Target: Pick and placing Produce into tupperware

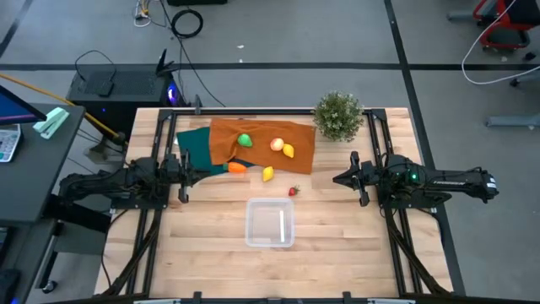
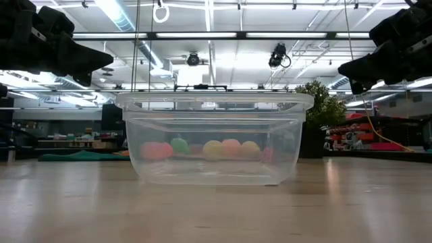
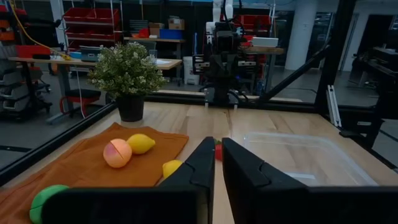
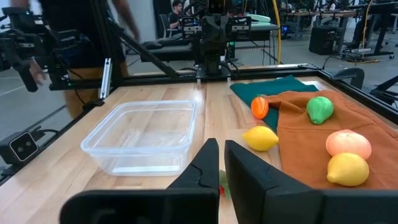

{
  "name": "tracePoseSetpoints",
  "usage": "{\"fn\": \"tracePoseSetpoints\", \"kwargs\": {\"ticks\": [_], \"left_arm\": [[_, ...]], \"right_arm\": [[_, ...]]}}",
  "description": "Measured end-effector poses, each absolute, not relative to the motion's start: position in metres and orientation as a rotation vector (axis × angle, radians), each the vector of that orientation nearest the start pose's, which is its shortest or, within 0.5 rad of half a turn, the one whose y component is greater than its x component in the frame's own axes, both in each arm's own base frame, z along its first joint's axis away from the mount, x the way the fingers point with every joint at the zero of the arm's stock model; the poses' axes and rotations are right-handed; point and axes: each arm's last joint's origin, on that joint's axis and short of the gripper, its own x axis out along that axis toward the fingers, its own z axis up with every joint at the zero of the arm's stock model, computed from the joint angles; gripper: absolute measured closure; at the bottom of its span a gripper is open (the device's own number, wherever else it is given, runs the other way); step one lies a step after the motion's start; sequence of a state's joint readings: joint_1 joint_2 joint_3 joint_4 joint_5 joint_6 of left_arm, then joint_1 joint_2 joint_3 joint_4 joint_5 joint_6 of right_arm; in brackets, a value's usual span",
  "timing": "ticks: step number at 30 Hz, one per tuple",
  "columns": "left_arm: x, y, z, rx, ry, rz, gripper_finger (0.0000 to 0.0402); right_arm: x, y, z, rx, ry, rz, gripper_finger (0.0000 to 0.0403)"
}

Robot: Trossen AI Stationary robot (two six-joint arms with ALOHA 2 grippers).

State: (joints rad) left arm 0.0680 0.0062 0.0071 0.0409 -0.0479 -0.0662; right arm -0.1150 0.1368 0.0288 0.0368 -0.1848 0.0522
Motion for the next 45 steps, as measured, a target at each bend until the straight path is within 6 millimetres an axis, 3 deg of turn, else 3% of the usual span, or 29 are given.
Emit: {"fn": "tracePoseSetpoints", "kwargs": {"ticks": [45], "left_arm": [[0.0972,0.008,0.1698,-0.03,-0.048,0.116,0.0363]], "right_arm": [[0.1044,-0.0068,0.1659,0.063,0.072,0.067,0.0403]]}}
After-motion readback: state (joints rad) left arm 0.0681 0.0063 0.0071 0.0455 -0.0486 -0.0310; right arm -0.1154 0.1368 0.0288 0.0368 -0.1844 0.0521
